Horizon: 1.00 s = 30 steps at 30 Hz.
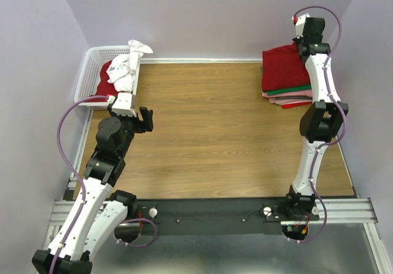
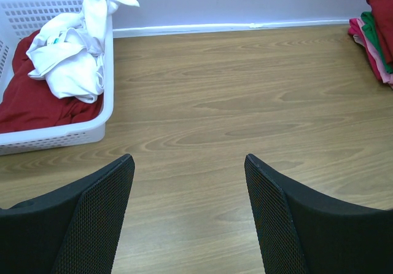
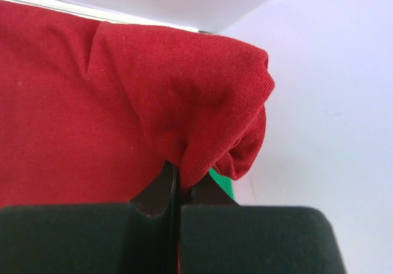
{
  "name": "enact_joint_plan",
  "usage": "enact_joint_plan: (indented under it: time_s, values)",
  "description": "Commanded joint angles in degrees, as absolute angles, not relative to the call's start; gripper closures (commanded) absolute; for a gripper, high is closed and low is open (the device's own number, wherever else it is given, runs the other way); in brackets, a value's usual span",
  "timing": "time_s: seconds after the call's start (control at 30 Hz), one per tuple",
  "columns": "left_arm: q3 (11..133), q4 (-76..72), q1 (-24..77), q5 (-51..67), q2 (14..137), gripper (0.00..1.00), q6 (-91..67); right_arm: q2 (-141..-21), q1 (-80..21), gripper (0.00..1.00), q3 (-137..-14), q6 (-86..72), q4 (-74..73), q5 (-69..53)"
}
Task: Fold and stack the t-shirts
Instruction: Neatly place the folded tshirt to the corner
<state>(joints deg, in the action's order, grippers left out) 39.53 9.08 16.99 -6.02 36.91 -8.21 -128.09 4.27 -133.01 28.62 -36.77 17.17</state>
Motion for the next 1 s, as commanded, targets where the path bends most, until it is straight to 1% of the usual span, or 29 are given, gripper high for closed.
enact_joint_plan:
  time_s: [0.0, 0.13, 0.17, 0.2, 0.23, 0.33, 0.37, 0.4, 0.43, 0.47, 0.5, 0.53, 0.57, 0.6, 0.73, 0.8, 0.93, 0.97]
  values:
    - [39.5, 7.6, 17.1, -6.8, 36.9, 0.2, -7.6, -129.5, 5.6, 1.0, -133.7, 30.8, -31.6, 22.4]
    - [39.6, 7.6, 17.1, -6.8, 36.9, 0.2, -7.7, -131.0, 6.0, 0.99, -133.3, 31.8, -30.2, 24.7]
    - [39.6, 7.6, 17.1, -6.8, 36.8, 0.2, -7.7, -131.6, 6.1, 0.97, -133.3, 32.0, -30.1, 25.4]
    - [39.6, 7.6, 17.1, -6.8, 36.8, 0.2, -7.6, -131.9, 6.2, 0.91, -133.2, 32.2, -29.5, 25.7]
    - [39.6, 7.6, 17.1, -6.8, 36.9, 0.2, -7.7, -132.3, 6.2, 0.74, -133.2, 32.2, -29.4, 25.9]
    - [39.6, 7.6, 17.1, -6.8, 36.9, 0.2, -7.6, -133.5, 6.2, 0.57, -133.2, 32.4, -28.7, 26.0]
    - [39.5, 7.6, 17.1, -6.8, 37.0, 0.2, -7.7, -134.0, 6.2, 0.43, -133.3, 32.6, -28.3, 27.0]
    - [39.5, 7.6, 17.1, -6.8, 36.9, 0.2, -7.6, -134.7, 6.2, 0.36, -133.9, 32.9, -27.3, 27.8]
    - [39.6, 7.7, 17.1, -6.8, 37.0, 0.2, -7.7, -135.0, 6.2, 0.24, -134.2, 32.9, -26.6, 28.7]
    - [39.6, 7.8, 17.1, -6.8, 36.9, 0.2, -7.6, -135.2, 6.3, 0.2, -134.8, 32.9, -25.1, 30.4]
    - [39.6, 7.7, 17.1, -6.8, 36.9, 0.2, -7.7, -135.2, 6.3, 0.18, -135.1, 32.8, -24.2, 31.3]
    - [39.6, 7.8, 17.1, -6.9, 36.8, 0.2, -7.7, -135.1, 6.3, 0.11, -135.3, 32.7, -23.3, 32.1]
    - [39.6, 7.8, 17.1, -6.9, 36.8, 0.2, -7.7, -134.5, 6.4, 0.08, -135.4, 32.4, -22.5, 33.0]
    - [39.6, 7.8, 17.1, -6.9, 36.8, 0.2, -7.6, -134.0, 6.4, 0.01, -135.4, 32.1, -21.3, 33.0]
    - [39.6, 7.9, 17.1, -6.9, 36.8, 0.2, -7.7, -132.1, 6.6, 0.0, -132.4, 30.6, -21.0, 31.6]
    - [39.6, 7.9, 17.1, -6.9, 37.0, 0.2, -7.6, -130.0, 6.5, 0.0, -130.4, 29.5, -21.0, 28.6]
    - [39.7, 8.1, 17.1, -6.8, 36.8, 0.2, -7.6, -125.3, 6.5, 0.0, -123.3, 27.0, -21.0, 19.1]
    - [39.7, 8.0, 17.0, -6.9, 36.8, 0.2, -7.6, -124.3, 6.5, 0.0, -121.1, 25.9, -21.0, 14.5]
